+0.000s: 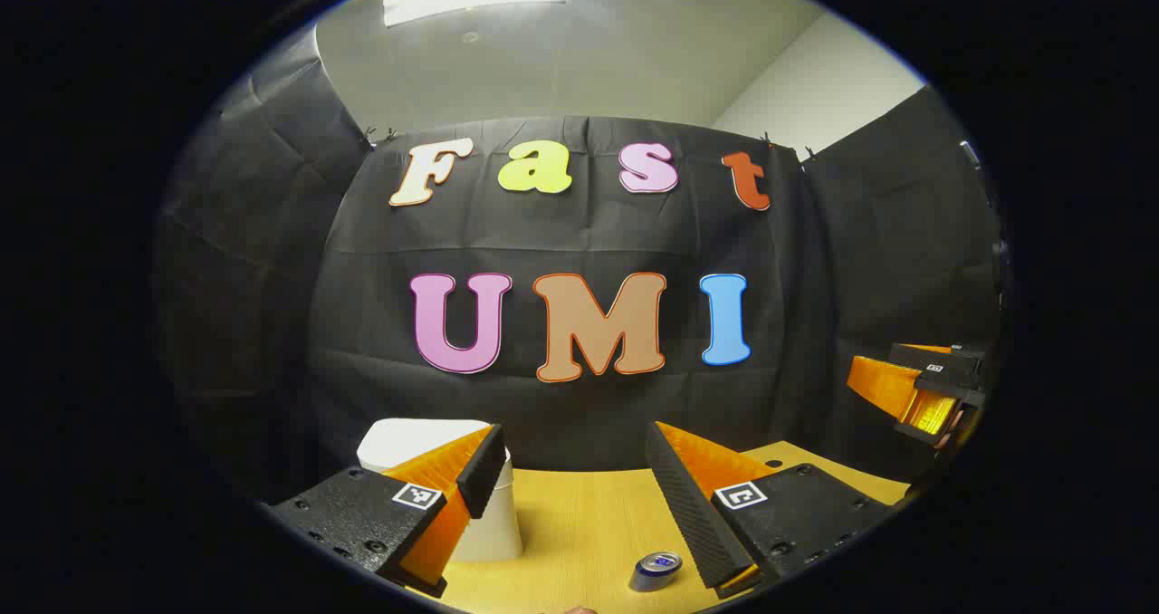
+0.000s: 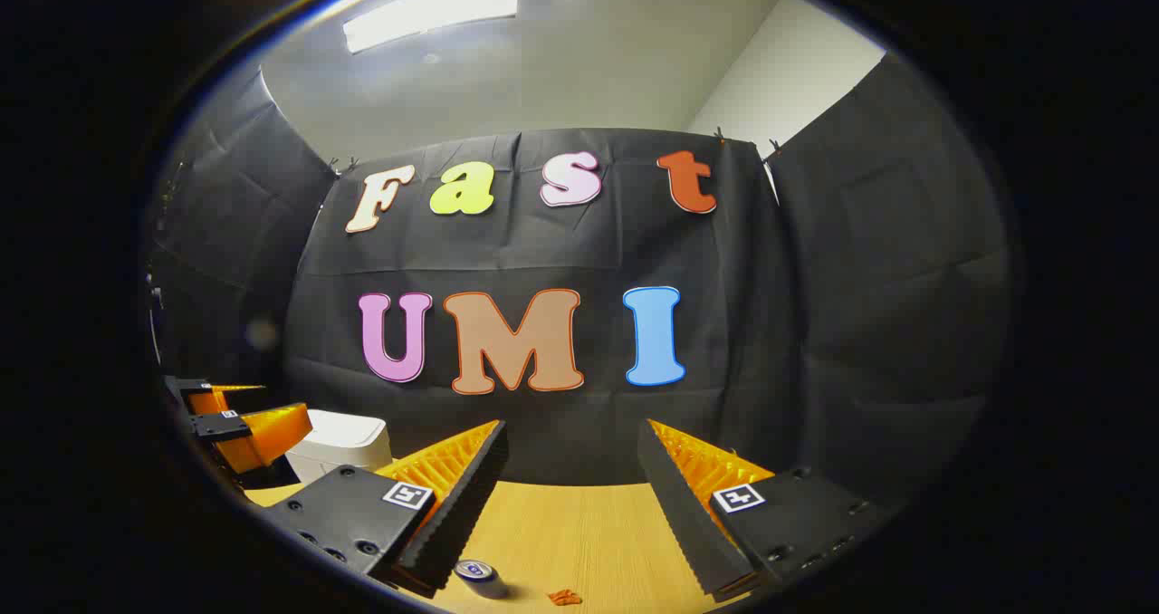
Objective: Press the lid of the desktop garbage bin to open it, pick up the crumpled paper on the desktop and throw it into the bin, then pick up the pop can on the desktop and drop it into the bin, and finally close the garbage bin lid.
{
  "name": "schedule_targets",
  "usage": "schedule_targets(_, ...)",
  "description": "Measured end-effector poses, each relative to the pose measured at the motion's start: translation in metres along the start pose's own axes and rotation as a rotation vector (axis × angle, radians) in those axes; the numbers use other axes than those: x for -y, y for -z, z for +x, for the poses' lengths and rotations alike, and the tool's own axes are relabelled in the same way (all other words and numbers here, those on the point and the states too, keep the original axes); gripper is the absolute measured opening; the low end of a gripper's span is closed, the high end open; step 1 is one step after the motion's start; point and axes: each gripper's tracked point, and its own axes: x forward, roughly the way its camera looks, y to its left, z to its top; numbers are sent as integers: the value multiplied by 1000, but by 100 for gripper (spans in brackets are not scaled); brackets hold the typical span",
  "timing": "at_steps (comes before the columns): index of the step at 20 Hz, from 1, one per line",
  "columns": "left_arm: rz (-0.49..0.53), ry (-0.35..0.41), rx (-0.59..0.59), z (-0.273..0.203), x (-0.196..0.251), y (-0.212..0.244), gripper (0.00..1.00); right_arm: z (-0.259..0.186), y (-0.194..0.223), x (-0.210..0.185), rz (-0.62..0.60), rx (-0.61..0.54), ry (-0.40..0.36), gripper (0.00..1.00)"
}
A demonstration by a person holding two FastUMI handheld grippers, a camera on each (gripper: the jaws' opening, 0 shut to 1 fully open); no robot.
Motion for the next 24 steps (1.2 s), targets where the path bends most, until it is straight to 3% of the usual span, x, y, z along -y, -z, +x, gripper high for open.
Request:
schedule_targets(8,2,19,-2,2,7,1,93,-2,1,5,-8,-8,19,96)
schedule_targets(9,-2,27,2,2,10,1,93,-2,-1,7,-6,-6,23,92)
schedule_targets(10,-6,34,4,4,12,0,92,-3,-3,8,-5,-4,27,100)
schedule_targets(15,-11,64,-9,10,23,1,92,-17,-17,21,-28,42,73,96)
schedule_targets(24,-2,101,15,7,39,-4,92,-20,-7,18,-17,23,58,96)
